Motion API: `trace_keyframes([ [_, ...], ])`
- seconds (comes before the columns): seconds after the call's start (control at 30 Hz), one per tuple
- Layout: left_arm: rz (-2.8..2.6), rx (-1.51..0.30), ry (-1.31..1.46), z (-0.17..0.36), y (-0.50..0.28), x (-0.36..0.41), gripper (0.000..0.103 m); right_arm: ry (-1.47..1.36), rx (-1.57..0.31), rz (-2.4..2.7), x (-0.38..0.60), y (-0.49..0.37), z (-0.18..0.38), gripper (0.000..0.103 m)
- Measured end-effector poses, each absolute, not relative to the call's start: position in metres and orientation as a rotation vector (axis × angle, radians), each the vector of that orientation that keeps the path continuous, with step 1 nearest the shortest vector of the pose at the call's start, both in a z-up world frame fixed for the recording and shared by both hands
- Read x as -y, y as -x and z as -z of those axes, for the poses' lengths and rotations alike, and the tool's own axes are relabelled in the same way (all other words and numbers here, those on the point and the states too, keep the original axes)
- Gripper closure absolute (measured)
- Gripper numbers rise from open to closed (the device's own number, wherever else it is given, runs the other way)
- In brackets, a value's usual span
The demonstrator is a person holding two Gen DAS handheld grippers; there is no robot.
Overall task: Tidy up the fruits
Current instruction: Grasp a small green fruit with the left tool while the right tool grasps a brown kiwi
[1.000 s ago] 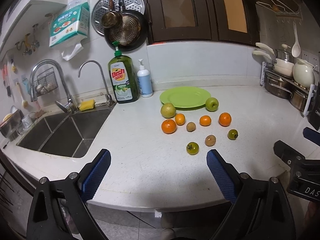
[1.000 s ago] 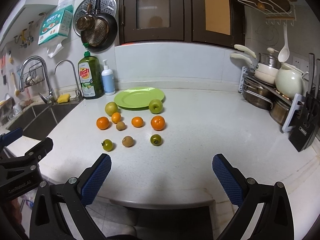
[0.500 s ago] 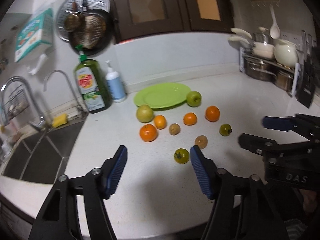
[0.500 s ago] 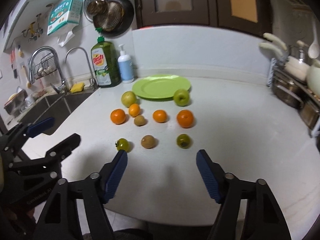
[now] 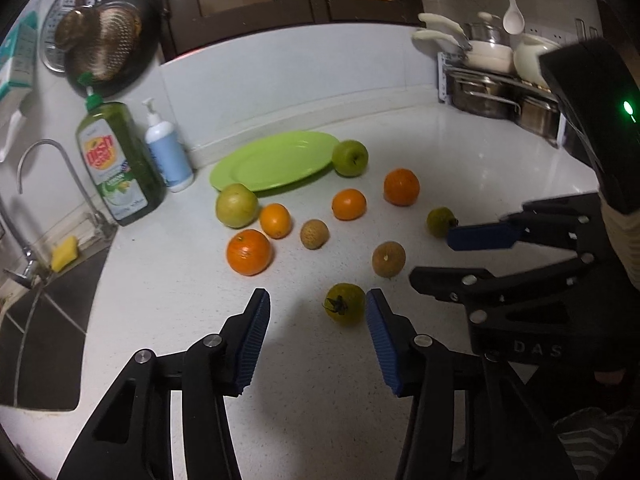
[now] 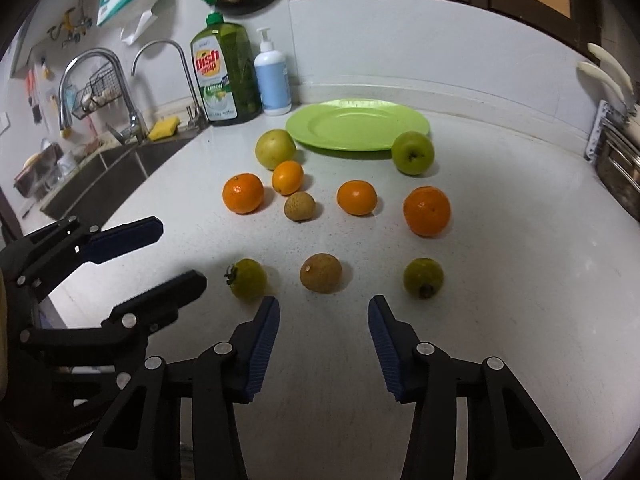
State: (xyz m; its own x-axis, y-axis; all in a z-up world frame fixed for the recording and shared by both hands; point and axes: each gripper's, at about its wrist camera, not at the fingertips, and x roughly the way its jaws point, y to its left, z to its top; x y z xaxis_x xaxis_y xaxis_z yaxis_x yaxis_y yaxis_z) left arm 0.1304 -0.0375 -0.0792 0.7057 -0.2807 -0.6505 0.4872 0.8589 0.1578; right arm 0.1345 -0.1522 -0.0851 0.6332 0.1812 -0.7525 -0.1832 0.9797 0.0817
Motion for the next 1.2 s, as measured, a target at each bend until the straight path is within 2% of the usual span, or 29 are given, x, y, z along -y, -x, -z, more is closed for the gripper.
trace_keyframes([
  [0.3,0.502,-0.706,-0.336,0.095,-0.148,0.041,0.057,0.033,-0.879,-0.227,0.148,-0.153,0.095,0.061],
  [0.67,0.576,-0.723,-0.336,0.102,-0.165,0.042,0.06,0.039,-0.887,-0.236,0.147,-0.168,0.103,0.062],
  [0.93,0.628,-0.781,-0.314,0.109,-0.173,0.043,0.067,0.047,-0.892,-0.232,0.145,-0.173,0.104,0.062],
  [1.13,0.611,-0.801,-0.272,0.11,-0.175,0.036,0.073,0.043,-0.894,-0.246,0.14,-0.173,0.105,0.065],
  [1.2,0.599,-0.799,-0.259,0.109,-0.177,0.034,0.073,0.043,-0.894,-0.245,0.139,-0.174,0.106,0.071],
])
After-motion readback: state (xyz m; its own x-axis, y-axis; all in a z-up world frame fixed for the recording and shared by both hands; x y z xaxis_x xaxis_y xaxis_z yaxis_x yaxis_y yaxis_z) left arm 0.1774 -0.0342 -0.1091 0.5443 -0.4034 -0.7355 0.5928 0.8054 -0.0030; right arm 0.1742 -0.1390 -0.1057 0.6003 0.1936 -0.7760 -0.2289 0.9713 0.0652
